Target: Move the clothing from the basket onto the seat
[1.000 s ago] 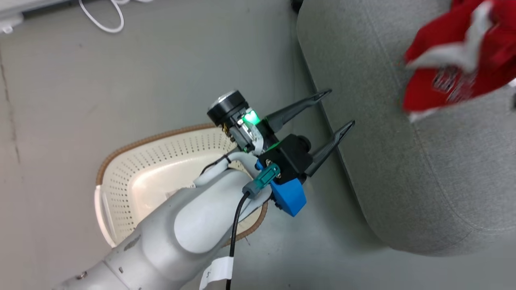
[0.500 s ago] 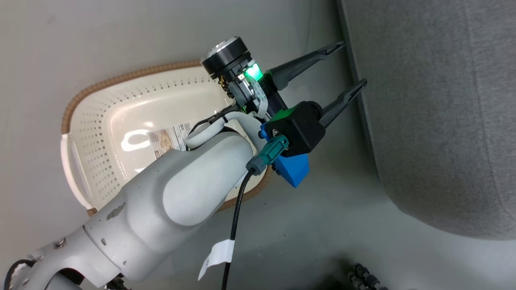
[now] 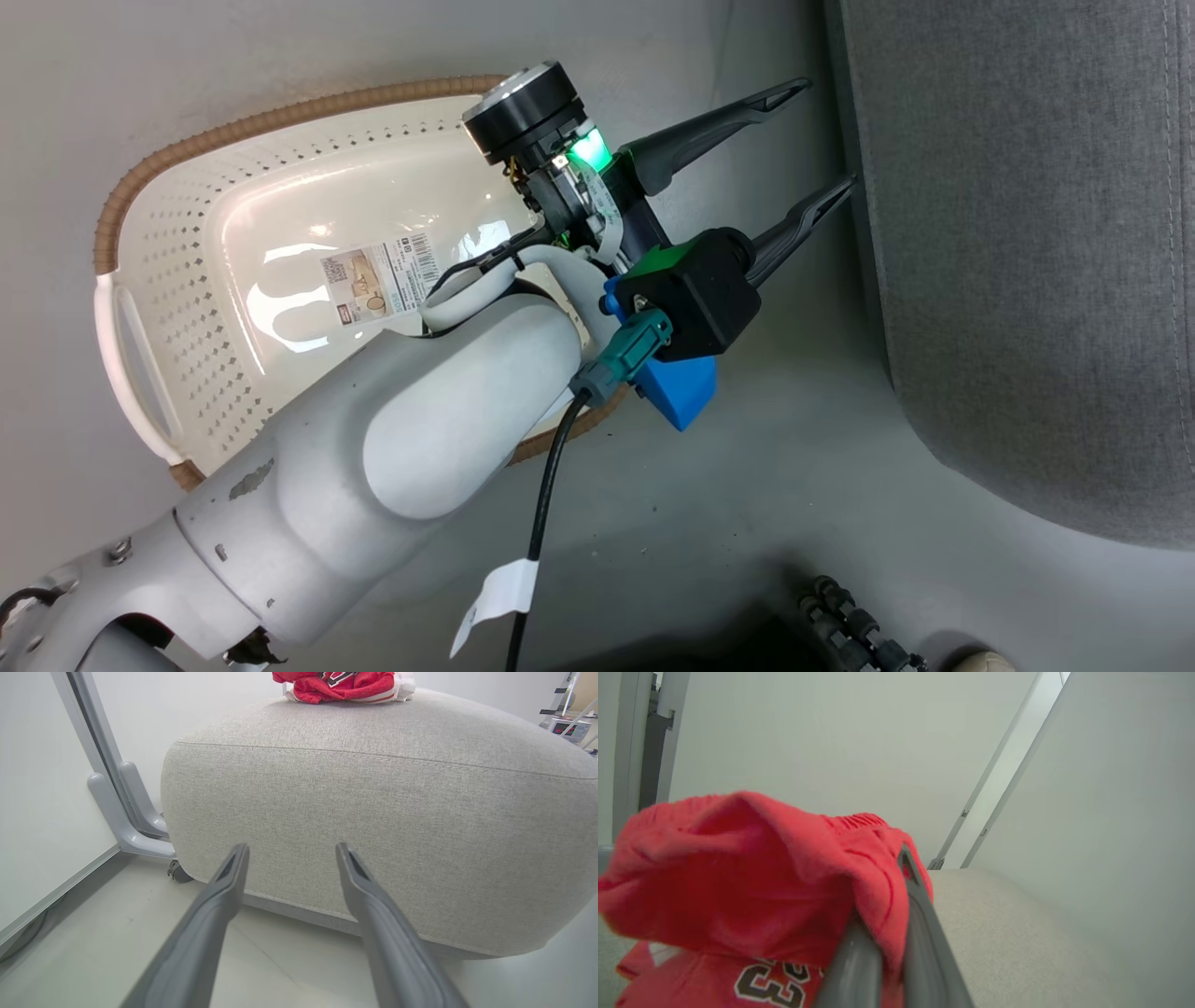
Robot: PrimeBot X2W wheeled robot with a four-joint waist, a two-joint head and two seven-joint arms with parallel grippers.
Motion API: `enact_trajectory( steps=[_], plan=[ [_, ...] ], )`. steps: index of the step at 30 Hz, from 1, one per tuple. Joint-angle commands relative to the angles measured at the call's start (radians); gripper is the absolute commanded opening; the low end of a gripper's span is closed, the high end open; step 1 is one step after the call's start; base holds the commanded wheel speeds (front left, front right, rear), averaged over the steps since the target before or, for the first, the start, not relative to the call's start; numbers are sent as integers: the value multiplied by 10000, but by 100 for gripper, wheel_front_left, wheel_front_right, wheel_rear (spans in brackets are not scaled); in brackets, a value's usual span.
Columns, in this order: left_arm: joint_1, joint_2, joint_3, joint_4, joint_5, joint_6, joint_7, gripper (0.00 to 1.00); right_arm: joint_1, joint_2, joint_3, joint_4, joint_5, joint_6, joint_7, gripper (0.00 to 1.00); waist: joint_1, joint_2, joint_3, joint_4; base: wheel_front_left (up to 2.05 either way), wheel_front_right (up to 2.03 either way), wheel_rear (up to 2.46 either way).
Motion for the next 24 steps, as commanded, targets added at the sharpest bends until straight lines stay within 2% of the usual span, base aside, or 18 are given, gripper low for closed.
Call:
enact_trajectory(
  steps=[1, 3, 10, 11, 12, 13, 17, 24],
  plan=[
    [-123, 108, 16, -44, 4, 67, 40, 100, 231, 265, -87, 219, -122, -1, 8, 0, -1, 0, 14, -39, 0, 0, 0],
    [-90, 139, -2, -75, -25, 62, 68, 100, 374, 516, -191, 549, -210, -2, 9, 0, -1, 0, 15, -70, 0, 0, 0],
    [-116, 232, -53, -167, -93, 107, 146, 100, 473, 769, -293, 1421, -238, -2, 5, 0, -1, 0, -22, -109, 0, 0, 0],
    [-124, 240, -55, -162, -100, 110, 149, 100, 485, 793, -275, 1429, -211, -2, 6, 17, -1, 0, -56, -118, 0, 0, 0],
    [-123, 248, -60, -150, -124, 119, 139, 100, 542, 849, -248, 1391, -209, -2, 6, 92, -1, 0, -102, -122, 0, 0, 0],
    [-111, 247, -70, -133, -144, 135, 118, 100, 631, 923, -226, 1333, -221, -2, 6, 100, -1, 0, -158, -119, 0, 0, 0],
    [23, 188, -88, -109, -195, 188, 17, 100, 976, 1027, -134, 996, -124, -2, 6, 100, -1, 0, -393, -97, 0, 0, 0],
    [415, 37, -38, 181, -432, 366, -318, 100, 2555, 1204, 514, 88, 284, -2, 5, 100, -1, 0, -1328, -39, 0, 0, 0]
  ],
)
